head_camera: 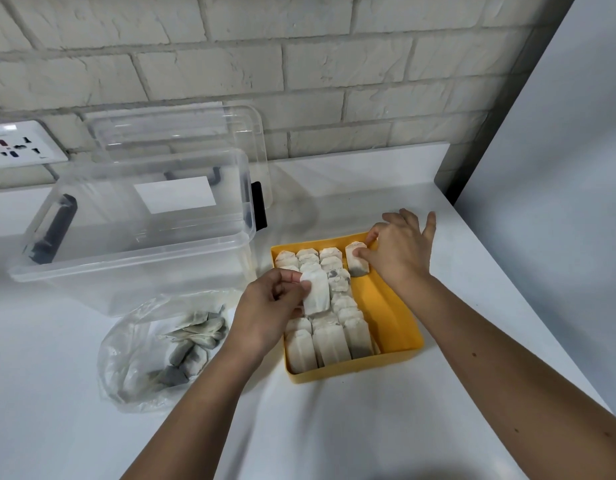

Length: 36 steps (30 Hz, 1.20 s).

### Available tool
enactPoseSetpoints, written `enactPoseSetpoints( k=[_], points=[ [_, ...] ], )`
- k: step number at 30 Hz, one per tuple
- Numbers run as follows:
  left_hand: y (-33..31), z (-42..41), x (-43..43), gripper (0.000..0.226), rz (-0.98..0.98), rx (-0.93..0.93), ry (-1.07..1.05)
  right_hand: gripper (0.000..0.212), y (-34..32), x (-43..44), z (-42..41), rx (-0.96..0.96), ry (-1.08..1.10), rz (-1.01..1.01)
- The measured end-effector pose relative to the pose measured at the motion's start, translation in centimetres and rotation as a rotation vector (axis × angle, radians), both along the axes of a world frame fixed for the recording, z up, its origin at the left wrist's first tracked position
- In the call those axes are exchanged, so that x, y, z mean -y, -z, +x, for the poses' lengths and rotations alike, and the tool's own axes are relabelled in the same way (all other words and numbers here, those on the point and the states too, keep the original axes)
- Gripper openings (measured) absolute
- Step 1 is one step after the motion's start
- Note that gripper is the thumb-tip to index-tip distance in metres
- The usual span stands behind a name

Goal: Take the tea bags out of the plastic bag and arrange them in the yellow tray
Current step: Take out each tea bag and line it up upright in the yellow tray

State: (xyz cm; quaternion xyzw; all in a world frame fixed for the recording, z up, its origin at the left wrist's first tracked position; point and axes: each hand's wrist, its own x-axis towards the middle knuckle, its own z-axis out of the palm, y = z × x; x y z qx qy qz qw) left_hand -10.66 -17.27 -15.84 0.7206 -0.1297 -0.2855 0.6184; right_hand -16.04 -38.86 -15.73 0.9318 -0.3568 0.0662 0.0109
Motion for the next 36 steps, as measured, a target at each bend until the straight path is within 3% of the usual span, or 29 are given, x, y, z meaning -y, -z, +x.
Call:
enactPoseSetpoints(
  k=[3, 5, 7, 8, 12, 16, 25, 31, 36],
  points=[
    [-0.2, -0.2, 0.1, 0.008, -0.020, 0.009, -0.006, 0.029, -1.7, -1.1, -1.5, 0.184, -0.099, 0.044],
    [-0.4, -0.3, 0.2, 0.008, -0.022, 0.033, -0.001, 0.022, -3.3, -2.1, -2.6, 0.330, -0.251, 0.336],
    [-0.7, -0.6, 0.5, 0.010, -0.031, 0.048, 0.013, 0.030, -4.7, -3.3, -3.5, 0.309, -0.363, 0.753],
    [-0.9, -0.7, 0.7, 0.012, -0.036, 0.046, 0.024, 0.032, -5.0, -3.7, -3.9, 0.282, -0.400, 0.832],
    [-1.7, -1.3, 1.7, 0.010, -0.038, 0.064, 0.077, 0.013, -5.4, -3.7, -4.1, 0.244, -0.475, 0.584],
    [-1.9, -1.2, 1.7, 0.006, -0.012, 0.133, 0.072, 0.012, -5.8, -1.5, -4.9, 0.205, -0.422, 0.391],
    [-0.9, -0.9, 0.6, 0.006, 0.018, 0.153, 0.039, 0.024, -1.2, 0.6, -3.4, -0.071, -0.270, 0.295],
    [-0.5, -0.5, 0.1, 0.004, 0.015, 0.126, 0.019, 0.023, 1.1, 0.8, -1.3, 0.116, -0.145, 0.199],
    [-0.2, -0.3, 0.0, 0.004, 0.021, 0.128, 0.020, 0.022, 1.7, 1.0, -0.5, 0.157, -0.081, 0.141]
  ],
)
